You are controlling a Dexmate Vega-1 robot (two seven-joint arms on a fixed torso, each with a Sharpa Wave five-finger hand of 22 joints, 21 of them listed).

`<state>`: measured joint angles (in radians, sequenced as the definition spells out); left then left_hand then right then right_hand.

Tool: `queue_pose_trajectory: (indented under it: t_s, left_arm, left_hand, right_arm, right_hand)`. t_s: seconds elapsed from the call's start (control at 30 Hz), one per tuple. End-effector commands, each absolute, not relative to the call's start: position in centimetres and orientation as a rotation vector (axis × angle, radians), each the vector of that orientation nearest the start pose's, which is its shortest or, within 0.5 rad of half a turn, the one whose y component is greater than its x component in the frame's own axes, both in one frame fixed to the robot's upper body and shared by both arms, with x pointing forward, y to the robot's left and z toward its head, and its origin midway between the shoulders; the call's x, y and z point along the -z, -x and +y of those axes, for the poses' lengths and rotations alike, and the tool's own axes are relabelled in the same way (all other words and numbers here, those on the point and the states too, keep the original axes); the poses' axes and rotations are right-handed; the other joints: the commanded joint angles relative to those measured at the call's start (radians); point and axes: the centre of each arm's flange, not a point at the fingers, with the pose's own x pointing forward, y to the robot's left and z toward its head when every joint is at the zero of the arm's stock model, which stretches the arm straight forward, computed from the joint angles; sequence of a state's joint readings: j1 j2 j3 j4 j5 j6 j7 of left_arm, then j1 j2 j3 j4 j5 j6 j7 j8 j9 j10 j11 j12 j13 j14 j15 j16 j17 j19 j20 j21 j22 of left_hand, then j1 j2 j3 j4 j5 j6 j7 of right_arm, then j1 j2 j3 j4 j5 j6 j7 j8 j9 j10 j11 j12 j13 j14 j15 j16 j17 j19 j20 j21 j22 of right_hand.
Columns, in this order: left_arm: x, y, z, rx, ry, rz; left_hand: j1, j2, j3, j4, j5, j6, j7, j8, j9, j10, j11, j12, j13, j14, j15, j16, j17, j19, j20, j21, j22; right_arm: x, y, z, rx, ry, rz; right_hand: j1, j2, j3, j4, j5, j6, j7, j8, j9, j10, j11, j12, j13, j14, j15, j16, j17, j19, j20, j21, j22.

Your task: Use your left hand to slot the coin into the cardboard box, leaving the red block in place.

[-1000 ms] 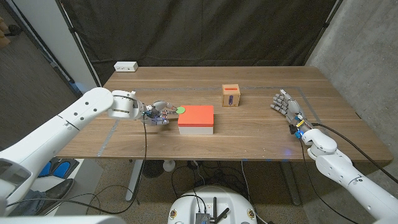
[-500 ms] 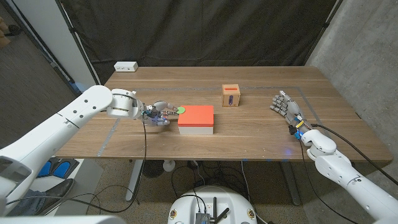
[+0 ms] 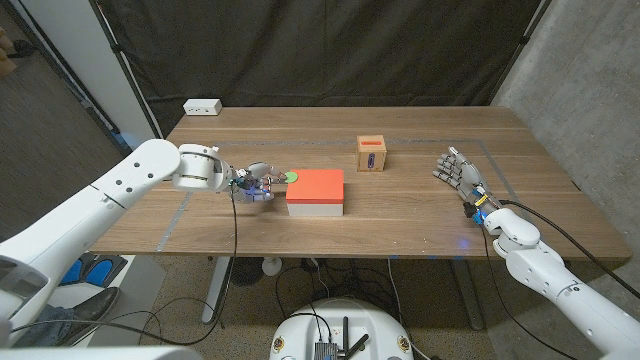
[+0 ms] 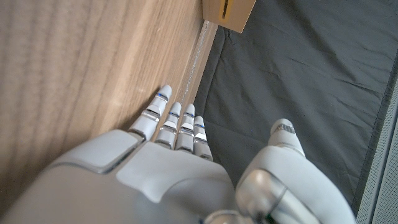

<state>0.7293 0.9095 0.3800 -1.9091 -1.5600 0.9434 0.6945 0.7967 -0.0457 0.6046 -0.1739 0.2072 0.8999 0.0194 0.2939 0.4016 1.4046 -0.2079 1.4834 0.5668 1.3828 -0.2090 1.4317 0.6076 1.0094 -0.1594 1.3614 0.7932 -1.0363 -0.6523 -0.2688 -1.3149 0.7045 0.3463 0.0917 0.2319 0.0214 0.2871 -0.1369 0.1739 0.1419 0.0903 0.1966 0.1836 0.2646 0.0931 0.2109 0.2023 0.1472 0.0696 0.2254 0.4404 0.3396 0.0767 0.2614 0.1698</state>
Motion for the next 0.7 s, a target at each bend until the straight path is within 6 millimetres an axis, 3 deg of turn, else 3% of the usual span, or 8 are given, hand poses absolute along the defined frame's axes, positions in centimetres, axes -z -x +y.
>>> queue_pose_trajectory:
  t_s: [0.03,0.7]
  left_arm:
    - [1.43,-55.71,27.02,0.134,0.006,0.333]
    - [1.63,-55.99,26.79,0.142,0.012,0.324]
  left_hand:
    - [0.017,0.003,0.006,0.005,0.006,0.012,-0.005,0.008,0.009,-0.007,0.0,0.002,0.011,0.006,-0.001,0.003,-0.01,-0.009,-0.053,0.012,-0.006]
    - [0.007,0.009,0.012,0.005,0.004,0.047,-0.007,0.007,0.011,-0.002,0.002,-0.008,-0.006,0.005,-0.001,0.009,-0.023,-0.024,-0.052,0.036,-0.035]
  right_arm:
    - [9.84,-61.94,-37.95,-0.142,0.015,-0.502]
    - [9.97,-62.21,-37.94,-0.145,0.015,-0.494]
  right_hand:
    - [0.0,0.009,0.0,-0.007,0.004,0.008,0.001,0.005,0.005,0.007,0.003,0.007,0.006,0.009,0.001,0.005,0.0,0.009,0.002,0.0,0.006]
    - [-0.001,0.01,-0.001,-0.007,0.004,0.009,0.002,0.004,0.005,0.014,0.003,0.008,0.007,0.013,0.0,0.005,-0.003,0.015,0.004,-0.006,0.006]
